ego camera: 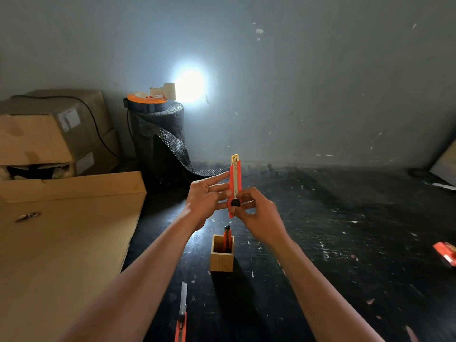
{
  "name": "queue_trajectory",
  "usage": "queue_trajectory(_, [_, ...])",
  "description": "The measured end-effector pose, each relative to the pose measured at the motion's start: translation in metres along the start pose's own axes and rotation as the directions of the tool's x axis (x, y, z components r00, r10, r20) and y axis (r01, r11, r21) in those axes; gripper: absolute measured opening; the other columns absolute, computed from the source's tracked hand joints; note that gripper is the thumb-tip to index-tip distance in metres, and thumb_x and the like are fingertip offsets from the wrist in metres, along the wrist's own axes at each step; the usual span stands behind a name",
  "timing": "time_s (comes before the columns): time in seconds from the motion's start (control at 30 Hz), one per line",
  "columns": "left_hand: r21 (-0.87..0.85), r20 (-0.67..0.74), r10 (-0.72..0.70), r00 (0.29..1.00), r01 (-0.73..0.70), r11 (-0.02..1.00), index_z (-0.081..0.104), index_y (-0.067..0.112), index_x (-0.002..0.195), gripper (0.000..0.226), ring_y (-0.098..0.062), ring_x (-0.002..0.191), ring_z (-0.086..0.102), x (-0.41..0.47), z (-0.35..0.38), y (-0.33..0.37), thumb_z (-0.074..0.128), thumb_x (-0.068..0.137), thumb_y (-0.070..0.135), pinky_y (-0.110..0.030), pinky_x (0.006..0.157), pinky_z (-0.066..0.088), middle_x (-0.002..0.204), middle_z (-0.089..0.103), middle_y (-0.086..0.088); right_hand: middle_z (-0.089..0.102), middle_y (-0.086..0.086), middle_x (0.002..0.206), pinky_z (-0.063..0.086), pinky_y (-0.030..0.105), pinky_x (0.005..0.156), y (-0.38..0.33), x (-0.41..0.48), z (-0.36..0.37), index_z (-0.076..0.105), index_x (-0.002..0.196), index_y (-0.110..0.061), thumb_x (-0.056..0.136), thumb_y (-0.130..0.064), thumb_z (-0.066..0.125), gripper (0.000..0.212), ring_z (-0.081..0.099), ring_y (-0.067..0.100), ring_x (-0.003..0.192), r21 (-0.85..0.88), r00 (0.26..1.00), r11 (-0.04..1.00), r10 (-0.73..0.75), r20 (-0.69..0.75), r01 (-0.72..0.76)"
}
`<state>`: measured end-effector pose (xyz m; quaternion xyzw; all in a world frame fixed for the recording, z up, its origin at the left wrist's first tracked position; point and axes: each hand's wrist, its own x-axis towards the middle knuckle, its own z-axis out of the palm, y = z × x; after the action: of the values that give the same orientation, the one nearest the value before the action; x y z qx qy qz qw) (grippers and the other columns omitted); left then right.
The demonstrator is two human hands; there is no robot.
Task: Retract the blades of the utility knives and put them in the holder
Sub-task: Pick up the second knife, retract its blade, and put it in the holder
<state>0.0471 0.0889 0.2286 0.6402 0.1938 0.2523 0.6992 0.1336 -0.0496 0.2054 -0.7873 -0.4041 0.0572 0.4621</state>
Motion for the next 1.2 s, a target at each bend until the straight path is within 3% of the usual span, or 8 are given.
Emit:
queue_trajectory(0.13, [-0.008, -0.001, 0.002, 1.0, -0.002, 1.0, 0.065, 0.009, 0.135, 0.051, -0.022, 0.09, 0.08, 0.002, -0.001, 0.0, 0.065, 0.09, -0.015, -0.028, 0.063, 0.063, 0.111, 0.079, -0.013, 0.068, -0.009, 0.116, 0.038, 0.003, 0.072, 0.002, 0.001, 0.0, 0.065, 0.12, -0.026, 0.095, -0.019, 0.069, 0.026, 0.059, 0.0, 0.089, -0.03, 0.999, 0.999, -0.033, 0.035, 0.034])
queue_trajectory(0.3, [-0.029, 0.007, -0.015, 1.0, 0.016, 0.999, 0.065, 0.009, 0.135, 0.053, -0.021, 0.089, 0.08, 0.005, -0.001, -0.005, 0.063, 0.089, -0.018, -0.029, 0.062, 0.063, 0.105, 0.081, -0.009, 0.063, -0.019, 0.1, 0.039, 0.005, 0.07, 0.004, 0.002, 0.003, 0.059, 0.104, -0.03, 0.092, -0.026, 0.072, 0.019, 0.059, -0.007, 0.079, -0.01, 1.0, 1.0, -0.012, -0.005, 0.012])
queue_trajectory(0.53, [-0.04, -0.01, -0.029, 1.0, 0.028, 0.999, 0.066, 0.011, 0.135, 0.053, -0.026, 0.092, 0.08, 0.011, -0.005, -0.018, 0.062, 0.09, -0.018, -0.038, 0.071, 0.066, 0.104, 0.081, -0.007, 0.069, -0.013, 0.095, 0.043, 0.008, 0.062, 0.013, 0.006, 0.018, 0.057, 0.098, -0.027, 0.088, -0.037, 0.073, 0.022, 0.062, -0.005, 0.076, -0.009, 0.998, 1.0, 0.023, -0.061, -0.024])
queue_trajectory(0.67, [-0.062, 0.001, -0.033, 0.999, 0.033, 0.998, 0.067, 0.01, 0.132, 0.052, -0.025, 0.09, 0.08, 0.013, -0.011, -0.026, 0.062, 0.089, -0.019, -0.033, 0.066, 0.064, 0.101, 0.082, -0.007, 0.065, -0.019, 0.093, 0.045, 0.007, 0.066, 0.014, 0.018, 0.018, 0.055, 0.107, -0.028, 0.088, -0.044, 0.072, 0.03, 0.063, -0.005, 0.079, 0.079, 0.996, 0.995, 0.069, -0.057, -0.065])
queue_trajectory(0.8, [-0.085, 0.034, -0.074, 0.997, 0.077, 0.993, 0.067, 0.012, 0.13, 0.055, -0.026, 0.089, 0.08, 0.016, -0.013, -0.04, 0.058, 0.089, -0.023, -0.034, 0.066, 0.064, 0.1, 0.082, -0.008, 0.072, -0.006, 0.112, 0.06, 0.029, 0.083, 0.02, 0.041, 0.02, 0.054, 0.129, -0.025, 0.093, -0.035, 0.071, 0.041, 0.07, 0.01, 0.096, 0.2, 0.992, 0.976, 0.105, -0.07, -0.089])
queue_trajectory(0.97, [-0.069, -0.002, -0.122, 0.993, 0.122, 0.99, 0.063, 0.009, 0.132, 0.049, -0.026, 0.087, 0.08, 0.025, -0.018, -0.068, 0.062, 0.09, -0.017, -0.035, 0.07, 0.065, 0.105, 0.08, -0.015, 0.076, 0.005, 0.097, 0.063, 0.028, 0.072, 0.039, 0.059, 0.028, 0.057, 0.132, -0.016, 0.094, -0.016, 0.071, 0.041, 0.077, 0.014, 0.081, 0.284, 0.998, 0.957, 0.057, 0.008, -0.056])
queue_trajectory(1.1, [0.176, -0.152, -0.142, 0.978, 0.168, 0.97, 0.067, 0.008, 0.132, 0.043, -0.022, 0.095, 0.077, 0.036, -0.032, -0.109, 0.074, 0.09, 0.003, -0.041, 0.086, 0.064, 0.108, 0.079, -0.013, 0.073, 0.009, 0.09, 0.061, 0.023, 0.063, 0.06, 0.066, 0.043, 0.059, 0.13, -0.013, 0.093, -0.005, 0.069, 0.038, 0.075, 0.014, 0.074, 0.249, 0.995, 0.963, 0.093, 0.044, -0.101])
queue_trajectory(1.2, [0.41, -0.157, -0.132, 0.979, 0.186, 0.893, 0.066, 0.015, 0.133, 0.047, -0.019, 0.107, 0.073, 0.033, -0.04, -0.14, 0.078, 0.088, 0.013, -0.038, 0.093, 0.061, 0.123, 0.074, -0.01, 0.07, 0.006, 0.088, 0.057, 0.019, 0.056, 0.078, 0.069, 0.058, 0.062, 0.119, -0.011, 0.093, -0.007, 0.069, 0.027, 0.072, 0.013, 0.073, 0.179, 0.984, 0.97, 0.147, 0.096, -0.163])
